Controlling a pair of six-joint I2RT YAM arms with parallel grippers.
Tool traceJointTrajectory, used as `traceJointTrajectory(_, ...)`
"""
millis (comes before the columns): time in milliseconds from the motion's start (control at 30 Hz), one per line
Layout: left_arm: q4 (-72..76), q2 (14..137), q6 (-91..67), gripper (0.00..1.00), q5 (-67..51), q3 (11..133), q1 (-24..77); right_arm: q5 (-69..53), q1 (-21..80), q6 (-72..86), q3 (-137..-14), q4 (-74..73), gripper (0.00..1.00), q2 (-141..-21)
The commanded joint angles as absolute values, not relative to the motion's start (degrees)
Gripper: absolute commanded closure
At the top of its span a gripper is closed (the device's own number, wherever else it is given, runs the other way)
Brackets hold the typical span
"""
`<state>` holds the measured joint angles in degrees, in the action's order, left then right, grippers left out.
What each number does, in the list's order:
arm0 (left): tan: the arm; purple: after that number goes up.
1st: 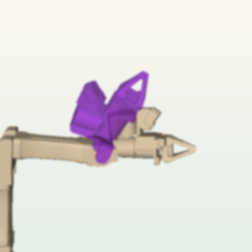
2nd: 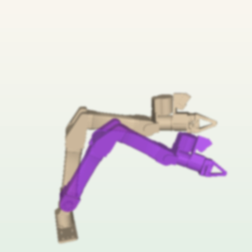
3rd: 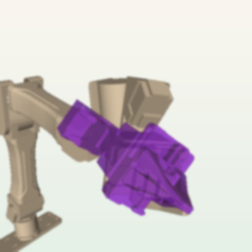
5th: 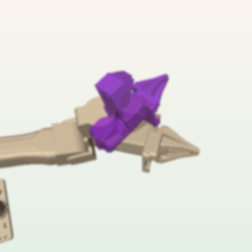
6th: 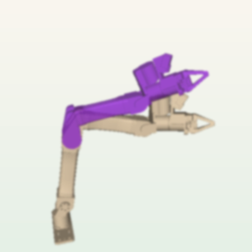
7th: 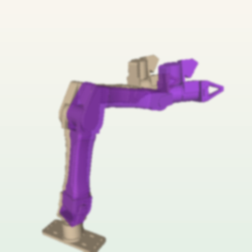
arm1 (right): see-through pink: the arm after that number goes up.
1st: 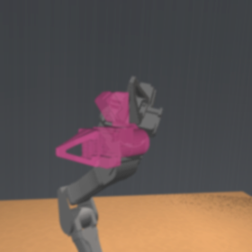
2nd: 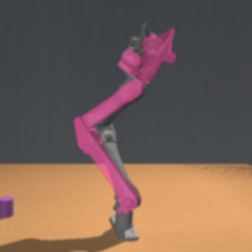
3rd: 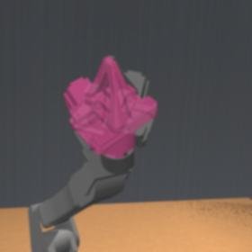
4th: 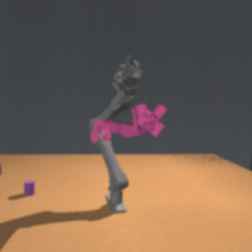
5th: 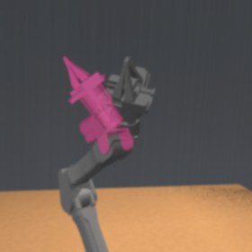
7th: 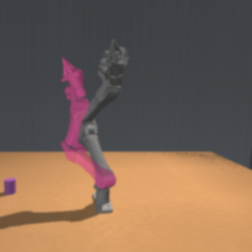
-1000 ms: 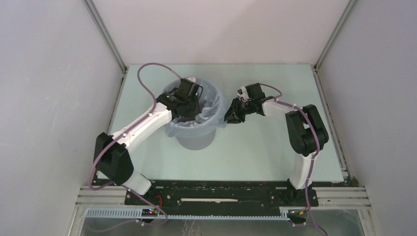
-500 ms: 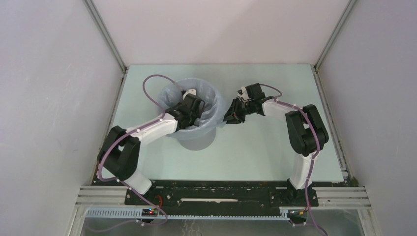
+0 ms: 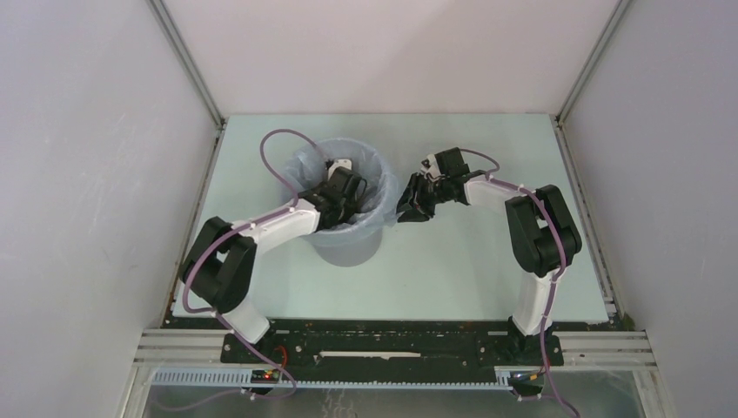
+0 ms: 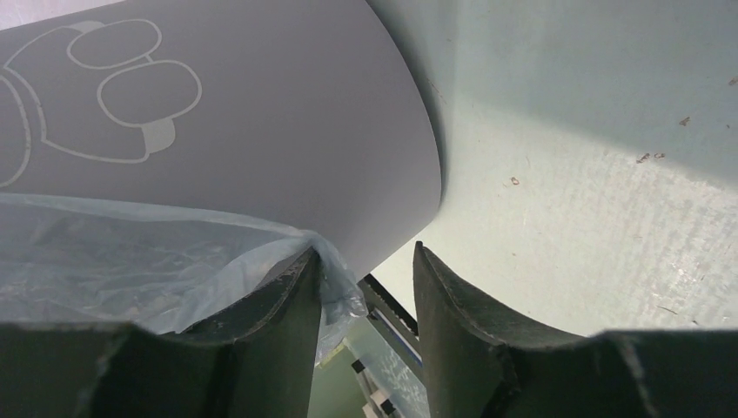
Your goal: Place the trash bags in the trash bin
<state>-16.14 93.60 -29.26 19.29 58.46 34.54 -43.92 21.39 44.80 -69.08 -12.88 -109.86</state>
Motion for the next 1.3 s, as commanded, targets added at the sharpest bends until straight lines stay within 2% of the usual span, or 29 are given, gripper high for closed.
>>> traceJointTrajectory(0, -23.5, 92.4, -28.0, 0.51, 15.6, 65.5, 34.4, -43.6, 20.4, 42.9, -70.9, -14.0, 0.49, -108.3)
traceJointTrajectory(233, -29.8, 86.1, -30.8, 0.38, 11.5, 69.9, 34.5, -43.7, 18.3, 41.3, -70.8, -15.7, 0.43, -105.6)
traceJointTrajectory(500, -32.9, 83.9, -31.7, 0.36, 11.2, 71.6, 34.6, -43.5, 17.5, 39.9, -70.8, -17.4, 0.28, -103.0)
traceJointTrajectory(633, -30.3, 87.3, -31.5, 0.41, 11.9, 70.4, 34.6, -42.7, 16.2, 38.0, -70.9, -19.6, 0.25, -100.7)
traceJointTrajectory(767, -26.0, 91.4, -31.4, 0.42, 13.0, 68.9, 34.6, -41.7, 14.5, 33.9, -70.9, -24.7, 0.25, -97.4)
traceJointTrajectory(933, -18.7, 95.2, -31.4, 0.39, 14.2, 65.1, 34.7, -38.5, 13.0, 28.3, -70.6, -31.4, 0.23, -93.2)
traceJointTrajectory(1267, -13.4, 100.9, -33.6, 0.37, 13.6, 60.0, 34.8, -39.0, 10.4, 28.4, -66.1, -30.8, 0.24, -89.9)
